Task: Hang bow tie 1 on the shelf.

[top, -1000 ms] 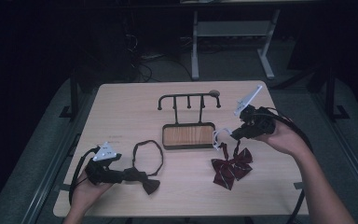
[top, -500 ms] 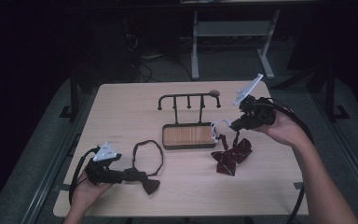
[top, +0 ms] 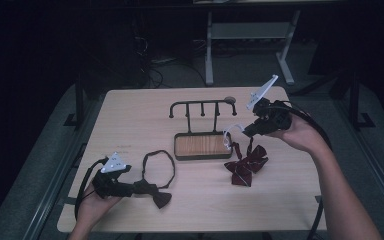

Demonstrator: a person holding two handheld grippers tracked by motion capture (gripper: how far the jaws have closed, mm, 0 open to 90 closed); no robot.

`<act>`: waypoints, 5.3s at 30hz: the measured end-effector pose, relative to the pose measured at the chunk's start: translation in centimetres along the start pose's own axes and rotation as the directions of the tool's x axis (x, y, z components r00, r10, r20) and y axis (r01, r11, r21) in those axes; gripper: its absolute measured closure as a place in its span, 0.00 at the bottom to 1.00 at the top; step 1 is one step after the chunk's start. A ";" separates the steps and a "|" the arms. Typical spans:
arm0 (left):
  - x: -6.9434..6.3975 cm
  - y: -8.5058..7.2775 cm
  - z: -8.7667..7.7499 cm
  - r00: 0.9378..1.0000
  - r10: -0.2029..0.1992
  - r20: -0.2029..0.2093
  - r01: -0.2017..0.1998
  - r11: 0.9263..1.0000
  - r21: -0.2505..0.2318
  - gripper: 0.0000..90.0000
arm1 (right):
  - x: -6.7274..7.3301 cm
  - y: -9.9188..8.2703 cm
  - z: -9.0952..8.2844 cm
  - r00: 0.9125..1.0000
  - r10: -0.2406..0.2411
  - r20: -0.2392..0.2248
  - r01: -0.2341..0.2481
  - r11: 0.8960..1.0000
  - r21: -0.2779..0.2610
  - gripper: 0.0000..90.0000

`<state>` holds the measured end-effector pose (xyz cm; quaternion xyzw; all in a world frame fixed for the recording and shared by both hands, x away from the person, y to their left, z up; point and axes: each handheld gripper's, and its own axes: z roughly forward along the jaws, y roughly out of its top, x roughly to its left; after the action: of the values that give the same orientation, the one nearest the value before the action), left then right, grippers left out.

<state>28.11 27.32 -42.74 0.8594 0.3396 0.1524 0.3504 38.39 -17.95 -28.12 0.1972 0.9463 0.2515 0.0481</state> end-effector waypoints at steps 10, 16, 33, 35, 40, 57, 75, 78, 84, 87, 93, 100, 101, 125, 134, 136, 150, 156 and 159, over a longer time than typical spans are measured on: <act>0.0 0.0 0.0 1.000 0.001 0.002 -0.001 1.000 0.000 0.30 | -0.4 0.9 -0.7 1.000 0.006 0.012 -0.006 1.000 0.006 0.96; 0.0 0.0 0.0 1.000 0.002 0.002 -0.002 1.000 0.001 0.30 | -0.7 1.5 -1.1 1.000 0.008 0.016 -0.008 1.000 0.001 0.96; 0.0 0.0 0.0 1.000 0.002 0.005 -0.002 1.000 -0.002 0.30 | -3.1 3.0 -1.7 0.998 0.056 0.035 -0.057 0.998 0.028 0.96; 0.0 0.0 0.0 1.000 0.002 0.005 -0.002 1.000 -0.005 0.30 | -3.3 3.0 -1.7 0.997 0.060 0.043 -0.062 0.998 0.028 0.96; 0.0 0.0 0.0 1.000 0.006 0.007 -0.006 1.000 -0.001 0.30 | -4.1 2.9 -1.6 0.996 0.086 0.034 -0.087 0.996 0.025 0.96; -0.2 0.0 0.3 1.000 0.016 0.013 -0.017 1.000 0.014 0.30 | -6.1 2.6 -0.3 0.988 0.150 0.045 -0.151 0.988 0.038 0.95; -0.3 0.0 0.4 1.000 0.016 0.018 -0.016 1.000 0.022 0.30 | -6.5 0.4 0.7 0.983 0.182 0.024 -0.183 0.983 0.019 0.80; -0.3 0.0 0.4 1.000 0.019 0.019 -0.019 1.000 0.022 0.30 | -6.5 0.1 0.9 0.982 0.187 0.027 -0.187 0.982 0.018 0.75; -0.2 0.0 0.5 1.000 0.016 0.019 -0.016 1.000 0.022 0.30 | -6.2 -0.4 1.3 0.981 0.190 0.030 -0.191 0.981 0.019 0.67; -0.3 0.0 0.4 1.000 0.016 0.020 -0.017 1.000 0.022 0.30 | -5.9 -1.0 1.6 0.979 0.201 0.036 -0.201 0.980 -0.004 0.61; -0.3 0.0 0.4 1.000 0.017 0.023 -0.017 1.000 0.022 0.30 | -5.6 -2.1 2.3 0.976 0.218 0.025 -0.218 0.976 -0.007 0.52; -0.2 0.0 0.4 1.000 0.015 0.021 -0.015 1.000 0.021 0.29 | -5.1 -3.0 2.4 0.975 0.221 0.016 -0.220 0.975 -0.017 0.46; -0.3 0.0 0.4 1.000 0.014 0.020 -0.015 1.000 0.022 0.29 | -4.9 -3.3 2.5 0.975 0.223 0.022 -0.223 0.975 -0.018 0.44; -0.3 0.0 0.5 1.000 0.013 0.016 -0.014 1.000 0.029 0.29 | -2.5 -7.2 4.8 0.971 0.239 0.013 -0.237 0.968 -0.086 0.37; -0.4 0.0 0.7 1.000 0.011 0.018 -0.012 1.000 0.028 0.29 | -1.7 -8.6 5.7 0.969 0.246 0.004 -0.244 0.965 -0.100 0.38; -0.4 0.0 0.7 1.000 0.010 0.018 -0.010 1.000 0.026 0.29 | -1.5 -8.9 5.9 0.969 0.248 0.009 -0.246 0.965 -0.095 0.35; -0.3 -0.1 0.8 1.000 0.000 0.021 -0.001 1.000 0.031 0.29 | 0.4 -10.2 6.4 0.966 0.258 0.010 -0.255 0.959 -0.124 0.34; -0.3 -0.1 0.9 1.000 0.000 0.022 0.000 0.999 0.033 0.29 | 1.1 -10.4 6.8 0.970 0.242 0.016 -0.239 0.964 -0.114 0.34; -0.3 -0.1 0.9 1.000 0.000 0.023 -0.001 0.999 0.034 0.29 | 1.4 -10.7 7.3 0.969 0.245 0.009 -0.243 0.964 -0.112 0.34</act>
<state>28.28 26.73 -43.44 0.8671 0.3379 0.1368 0.3395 34.79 -22.56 -39.69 0.3122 0.8989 0.3050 0.0386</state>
